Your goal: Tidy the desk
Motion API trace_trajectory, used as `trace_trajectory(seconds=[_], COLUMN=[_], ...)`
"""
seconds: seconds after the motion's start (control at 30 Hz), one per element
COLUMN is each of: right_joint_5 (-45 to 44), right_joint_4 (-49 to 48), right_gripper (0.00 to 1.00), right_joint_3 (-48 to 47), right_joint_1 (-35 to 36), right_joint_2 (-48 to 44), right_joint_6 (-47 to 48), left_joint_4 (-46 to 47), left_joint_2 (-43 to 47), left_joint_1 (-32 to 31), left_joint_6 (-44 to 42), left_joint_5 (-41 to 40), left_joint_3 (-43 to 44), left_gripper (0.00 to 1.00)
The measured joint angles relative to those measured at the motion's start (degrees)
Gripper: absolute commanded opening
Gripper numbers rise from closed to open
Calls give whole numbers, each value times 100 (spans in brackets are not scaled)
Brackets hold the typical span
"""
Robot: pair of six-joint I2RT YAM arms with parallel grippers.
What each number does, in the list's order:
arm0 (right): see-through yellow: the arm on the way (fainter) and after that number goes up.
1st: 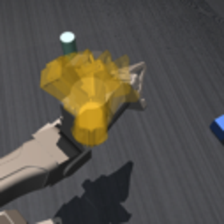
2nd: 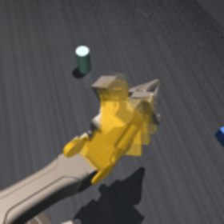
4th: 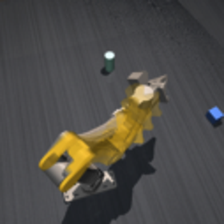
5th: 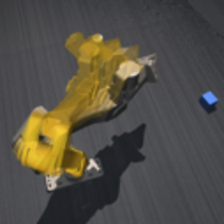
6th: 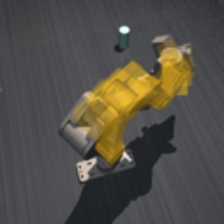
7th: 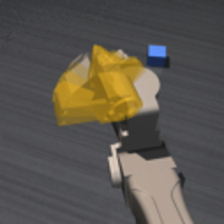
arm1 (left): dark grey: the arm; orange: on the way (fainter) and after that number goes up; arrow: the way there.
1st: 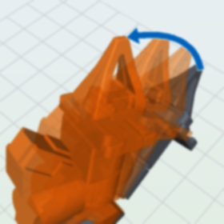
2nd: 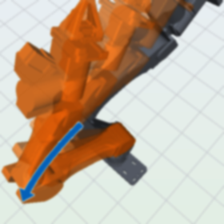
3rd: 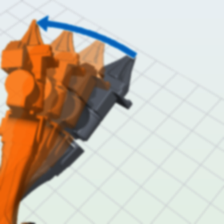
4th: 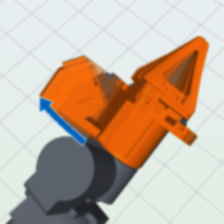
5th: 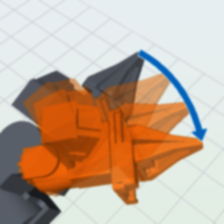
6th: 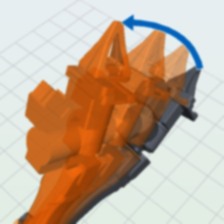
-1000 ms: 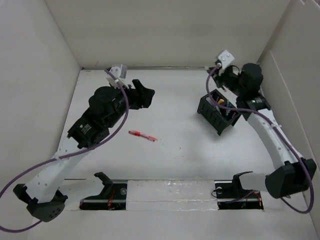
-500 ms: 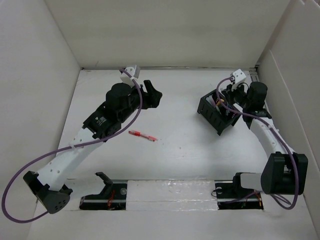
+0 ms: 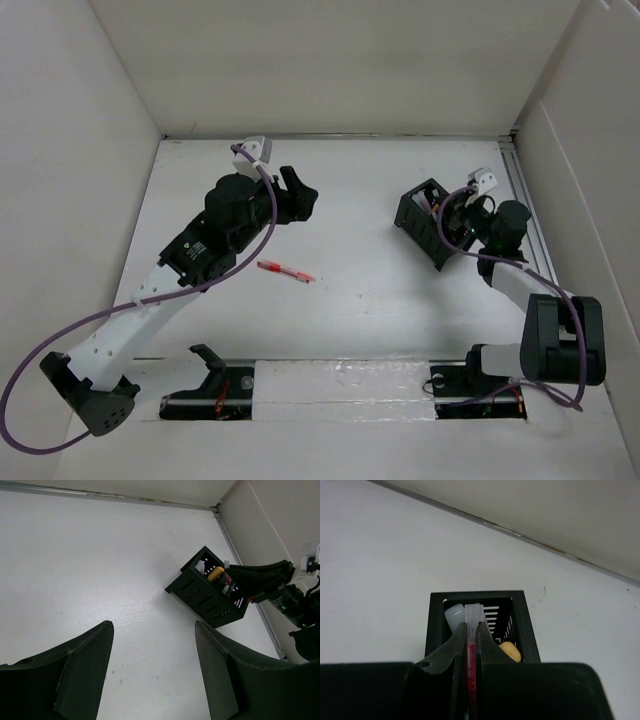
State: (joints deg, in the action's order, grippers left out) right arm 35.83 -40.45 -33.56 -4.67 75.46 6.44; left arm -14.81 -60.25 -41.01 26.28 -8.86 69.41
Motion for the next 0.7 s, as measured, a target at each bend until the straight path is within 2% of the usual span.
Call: trace_trajectory(seconds=[0.13, 0.17, 0.27, 0.4, 0.43, 0.5, 0.53, 0.57, 0.6, 0.7], right_joint_5=[-37, -76, -186, -332, -417, -627, -769, -887, -981, -1462], right_joint_4=[-372, -337, -138, 621, 887, 1456, 1735, 2017, 2312, 3121], right_gripper=[27, 42, 65, 73, 72, 45, 30, 3, 0, 0], right_joint_3=[479, 520, 490, 4, -173, -557, -748, -940, -1128, -1740], right_joint_1=[-155, -197, -267, -258, -210, -33, 146, 378, 660, 1779], right_joint_2=[-219, -356, -907, -1565, -1655, -1744, -1749, -1718, -1652, -1141], right_joint_6=[-291, -328, -286, 39, 175, 459, 625, 789, 933, 1331], left_joint_4=[0, 0, 2, 13, 24, 28, 28, 28, 26, -81], left_joint_2=[-4, -4, -11, -66, -79, -101, -101, -101, -96, -63], left_joint_1=[0, 0, 0, 0, 0, 0, 0, 0, 0, -2], left_joint_6=[0, 0, 0, 0, 0, 0, 2, 17, 31, 170], left_joint_5=[-11, -11, -4, 11, 11, 9, 4, -15, -66, -365], left_joint_3=[0, 0, 0, 0, 0, 0, 0, 0, 0, 7], left_gripper=[62, 62, 62, 62, 62, 62, 60, 58, 56, 51])
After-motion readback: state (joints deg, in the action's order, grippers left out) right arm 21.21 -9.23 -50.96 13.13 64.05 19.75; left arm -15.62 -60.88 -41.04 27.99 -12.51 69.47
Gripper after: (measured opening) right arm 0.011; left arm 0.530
